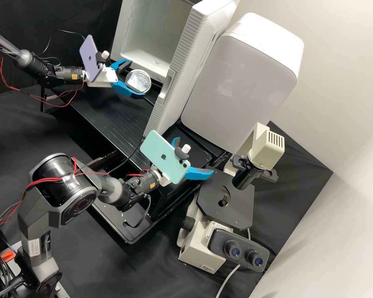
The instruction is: Take the petri dish out of the incubator
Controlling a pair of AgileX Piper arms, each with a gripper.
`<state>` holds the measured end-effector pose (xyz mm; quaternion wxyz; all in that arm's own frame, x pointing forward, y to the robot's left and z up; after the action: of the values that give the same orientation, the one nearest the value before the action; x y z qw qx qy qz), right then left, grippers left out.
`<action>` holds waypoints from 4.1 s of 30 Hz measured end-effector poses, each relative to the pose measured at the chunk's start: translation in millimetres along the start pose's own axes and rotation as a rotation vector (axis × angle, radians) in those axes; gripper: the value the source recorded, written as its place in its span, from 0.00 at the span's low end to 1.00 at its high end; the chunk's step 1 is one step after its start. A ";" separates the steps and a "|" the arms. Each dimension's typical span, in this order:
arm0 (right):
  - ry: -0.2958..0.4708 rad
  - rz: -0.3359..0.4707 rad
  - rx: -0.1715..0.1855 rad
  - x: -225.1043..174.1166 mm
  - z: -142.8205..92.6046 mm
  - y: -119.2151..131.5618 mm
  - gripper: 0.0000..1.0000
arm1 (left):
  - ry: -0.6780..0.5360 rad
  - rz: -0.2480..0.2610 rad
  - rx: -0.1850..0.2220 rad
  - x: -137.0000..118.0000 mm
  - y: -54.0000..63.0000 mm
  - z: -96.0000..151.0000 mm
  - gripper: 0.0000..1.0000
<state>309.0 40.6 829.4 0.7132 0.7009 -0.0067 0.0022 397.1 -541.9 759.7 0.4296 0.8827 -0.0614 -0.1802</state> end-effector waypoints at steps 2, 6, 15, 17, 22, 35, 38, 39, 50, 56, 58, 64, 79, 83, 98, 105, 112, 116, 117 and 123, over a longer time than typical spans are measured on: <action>0.000 0.000 0.000 0.0 0.0 0.0 1.00 | 0.013 -0.006 -0.029 -1.2 -3.4 2.7 1.00; 0.000 0.000 0.000 0.0 0.0 0.0 1.00 | 0.044 -0.006 -0.078 -1.8 -6.3 4.2 1.00; 0.000 0.000 0.000 0.0 0.0 0.0 1.00 | 0.119 -0.009 -0.129 -6.2 -12.6 0.0 1.00; 0.000 0.000 0.000 0.0 0.0 0.0 1.00 | 0.118 -0.009 -0.111 -6.2 -12.6 0.0 1.00; 0.000 0.000 0.000 0.0 0.0 0.0 1.00 | 0.117 -0.012 -0.099 -7.9 -15.0 0.5 1.00; 0.000 0.000 0.000 0.0 0.0 0.0 1.00 | 0.070 -0.059 -0.072 -3.4 -33.3 12.7 1.00; 0.000 0.000 0.000 0.0 0.0 0.0 1.00 | 0.069 -0.054 -0.064 -2.9 -34.3 12.5 1.00; 0.000 0.000 0.000 0.0 0.0 0.0 1.00 | 0.069 -0.055 -0.060 -2.9 -34.4 12.5 1.00; 0.000 0.000 0.000 0.0 0.0 0.0 1.00 | 0.117 -0.032 -0.025 -1.4 -35.7 8.1 1.00; 0.000 0.000 0.000 0.0 0.0 0.0 1.00 | 0.146 -0.027 -0.034 0.8 -37.7 5.0 1.00; 0.000 0.000 0.000 0.0 0.0 0.0 1.00 | 0.150 -0.013 -0.038 2.8 -38.3 4.2 1.00; 0.000 0.000 0.000 0.0 0.0 0.0 1.00 | 0.158 0.010 -0.029 10.0 -41.6 2.2 1.00; 0.000 0.000 0.000 0.0 0.0 0.0 1.00 | 0.161 0.012 -0.012 17.4 -39.1 5.2 1.00; 0.000 0.000 0.000 0.0 0.0 0.0 1.00 | 0.168 0.012 -0.015 17.8 -38.6 4.5 1.00; 0.000 0.000 0.000 0.0 0.0 0.0 1.00 | 0.177 0.010 -0.031 19.3 -38.8 8.7 0.00; 0.000 0.000 0.000 0.0 0.0 0.0 1.00 | 0.178 0.010 -0.033 19.3 -38.9 9.0 0.00; 0.000 0.000 0.000 0.0 0.0 0.0 1.00 | 0.178 0.010 -0.033 19.3 -38.9 9.0 0.00; 0.000 0.000 0.000 0.0 0.0 0.0 1.00 | 0.178 0.010 -0.033 19.3 -38.9 9.0 0.00; 0.000 0.000 0.000 0.0 0.0 0.0 1.00 | 0.178 0.010 -0.033 19.3 -38.9 9.0 0.00; 0.000 0.000 0.000 0.0 0.0 0.0 1.00 | 0.178 0.010 -0.033 19.3 -38.9 9.0 0.00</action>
<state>309.0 40.6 829.4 0.7132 0.7009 -0.0067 0.0022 409.9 -529.4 719.1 0.4486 0.8878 -0.0245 -0.0998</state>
